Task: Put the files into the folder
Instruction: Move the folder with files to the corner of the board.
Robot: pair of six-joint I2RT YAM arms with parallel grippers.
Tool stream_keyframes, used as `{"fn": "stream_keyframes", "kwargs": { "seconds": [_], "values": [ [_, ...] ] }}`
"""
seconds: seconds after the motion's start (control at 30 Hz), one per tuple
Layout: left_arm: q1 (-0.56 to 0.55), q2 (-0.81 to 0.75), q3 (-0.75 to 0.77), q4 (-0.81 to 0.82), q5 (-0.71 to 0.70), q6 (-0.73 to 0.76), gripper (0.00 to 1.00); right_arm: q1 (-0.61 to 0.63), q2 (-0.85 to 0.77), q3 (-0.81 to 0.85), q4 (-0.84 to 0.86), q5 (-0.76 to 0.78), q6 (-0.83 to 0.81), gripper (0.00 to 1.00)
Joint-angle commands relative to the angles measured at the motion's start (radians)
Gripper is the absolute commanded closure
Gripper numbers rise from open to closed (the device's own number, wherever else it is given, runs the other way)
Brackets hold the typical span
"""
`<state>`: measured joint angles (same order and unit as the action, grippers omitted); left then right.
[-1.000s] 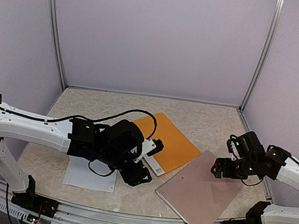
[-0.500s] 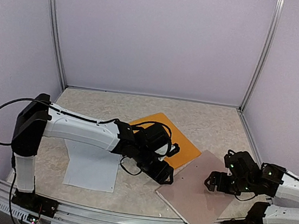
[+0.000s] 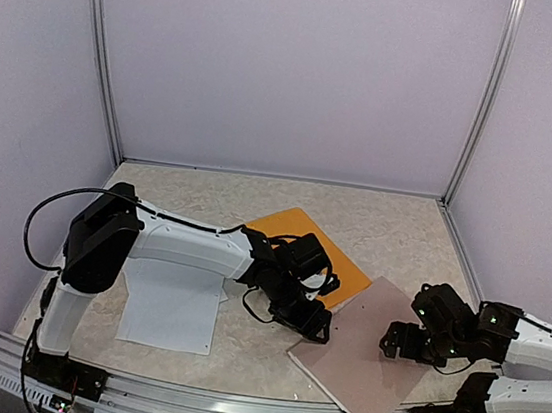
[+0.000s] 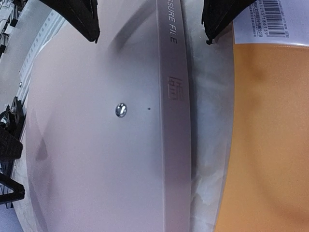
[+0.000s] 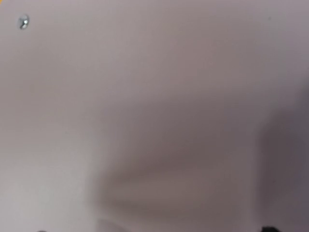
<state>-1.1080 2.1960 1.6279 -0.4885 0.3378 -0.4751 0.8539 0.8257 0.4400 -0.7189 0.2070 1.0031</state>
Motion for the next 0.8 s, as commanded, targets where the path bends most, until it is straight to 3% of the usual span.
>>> {"fn": "stream_keyframes", "kwargs": {
  "seconds": [0.0,0.37,0.57,0.77],
  "values": [
    [0.004,0.064,0.073,-0.044,0.037,-0.018,0.32,0.014,0.013,0.008,0.023,0.018,0.009,0.06],
    [0.006,0.164,0.149,-0.070,0.068,-0.075,0.56,0.020,0.022,-0.049,0.086,0.000,0.032,0.06],
    [0.022,0.190,0.167,-0.070,0.078,-0.107,0.71,0.020,0.138,-0.063,0.180,-0.013,0.008,0.05],
    [0.035,0.214,0.223,-0.082,0.101,-0.135,0.77,0.004,0.295,-0.012,0.256,0.006,-0.039,0.03]
  ]
}}
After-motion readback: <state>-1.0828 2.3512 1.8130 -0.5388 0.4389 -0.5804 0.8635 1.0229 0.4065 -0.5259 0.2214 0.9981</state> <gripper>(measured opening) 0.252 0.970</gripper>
